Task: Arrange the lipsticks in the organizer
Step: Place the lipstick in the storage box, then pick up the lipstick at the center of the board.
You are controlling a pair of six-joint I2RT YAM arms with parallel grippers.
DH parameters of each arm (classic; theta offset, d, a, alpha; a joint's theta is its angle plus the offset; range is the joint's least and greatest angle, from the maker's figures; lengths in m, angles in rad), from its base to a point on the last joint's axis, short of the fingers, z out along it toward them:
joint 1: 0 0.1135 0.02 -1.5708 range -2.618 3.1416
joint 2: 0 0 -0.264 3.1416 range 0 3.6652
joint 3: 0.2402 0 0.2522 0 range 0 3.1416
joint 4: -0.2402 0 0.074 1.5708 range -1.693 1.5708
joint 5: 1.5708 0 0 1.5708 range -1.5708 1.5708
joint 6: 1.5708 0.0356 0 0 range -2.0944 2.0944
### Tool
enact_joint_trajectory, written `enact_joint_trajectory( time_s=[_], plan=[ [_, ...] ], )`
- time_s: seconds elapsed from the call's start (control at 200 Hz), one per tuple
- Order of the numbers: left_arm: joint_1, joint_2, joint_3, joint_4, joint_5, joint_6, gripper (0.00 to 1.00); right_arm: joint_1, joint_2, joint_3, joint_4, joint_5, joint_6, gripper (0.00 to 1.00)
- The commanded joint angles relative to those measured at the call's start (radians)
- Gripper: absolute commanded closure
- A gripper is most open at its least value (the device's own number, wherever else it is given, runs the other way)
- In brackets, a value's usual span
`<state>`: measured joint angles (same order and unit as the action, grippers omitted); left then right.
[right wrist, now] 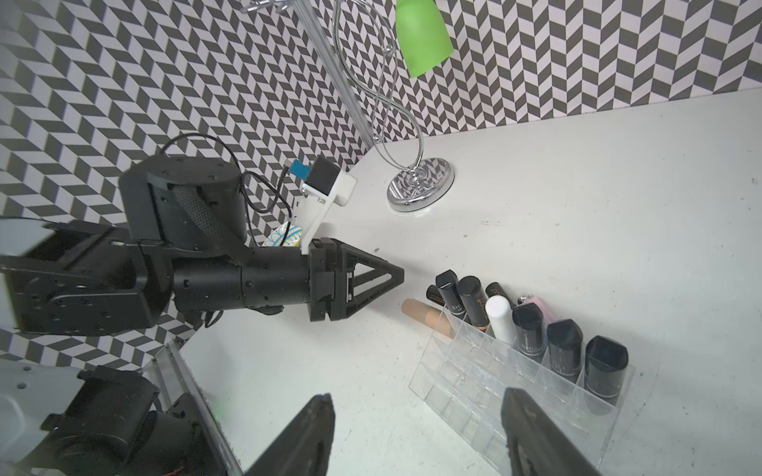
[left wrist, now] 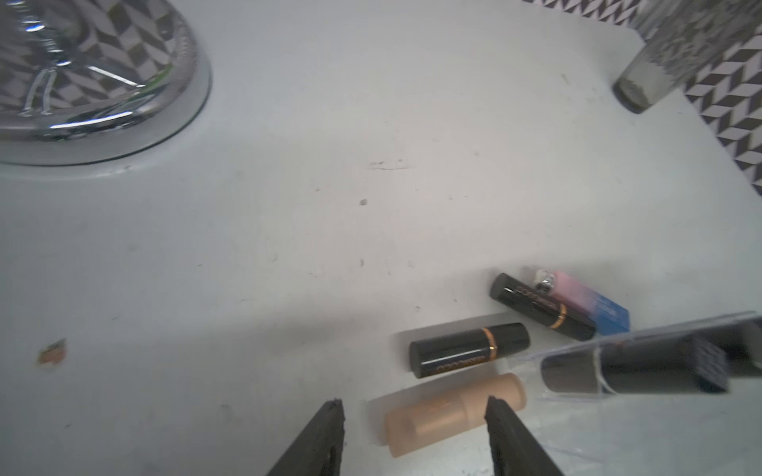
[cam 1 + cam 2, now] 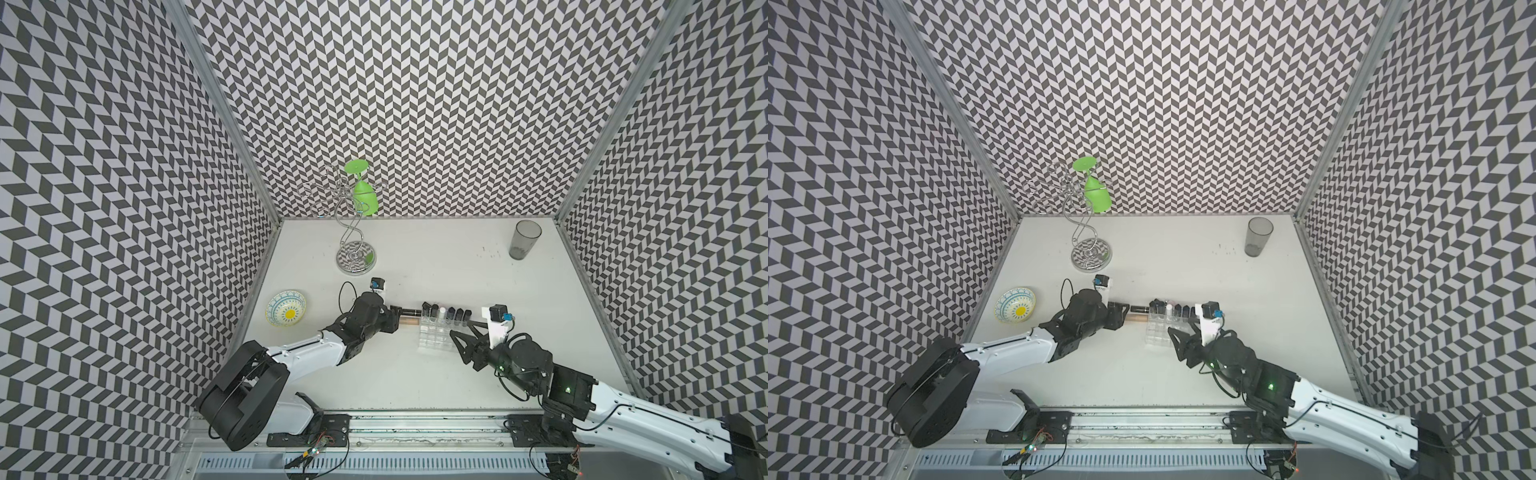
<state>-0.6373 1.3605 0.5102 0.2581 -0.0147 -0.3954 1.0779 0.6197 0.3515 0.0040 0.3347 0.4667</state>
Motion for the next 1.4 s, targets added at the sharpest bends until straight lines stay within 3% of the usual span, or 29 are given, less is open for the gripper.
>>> enact_joint_trajectory(
  time_s=[0.0,0.12,0.335,0.621,0.901,1.392],
  plan=[
    [0.005,0.047,0.01,0.139,0.125,0.088,0.42,0.005,-0.021,-0.017,0.052,-0.014,0.009,0.32],
    [0.034,0.154,0.012,0.197,0.193,0.087,0.44,0.005,-0.024,-0.008,0.042,-0.019,0.008,0.32],
    [0.047,0.198,0.034,0.175,0.217,0.094,0.47,0.004,-0.028,-0.017,0.04,-0.025,0.014,0.33],
    [0.044,0.135,-0.074,0.196,0.223,0.063,0.51,0.005,-0.018,-0.021,0.053,-0.005,0.007,0.33],
    [0.041,0.197,-0.072,0.203,0.239,0.078,0.52,0.005,-0.025,-0.026,0.054,-0.011,0.006,0.33],
    [-0.081,0.117,-0.056,-0.025,0.053,0.013,0.51,0.005,-0.005,-0.027,0.065,-0.016,0.004,0.33]
  ],
)
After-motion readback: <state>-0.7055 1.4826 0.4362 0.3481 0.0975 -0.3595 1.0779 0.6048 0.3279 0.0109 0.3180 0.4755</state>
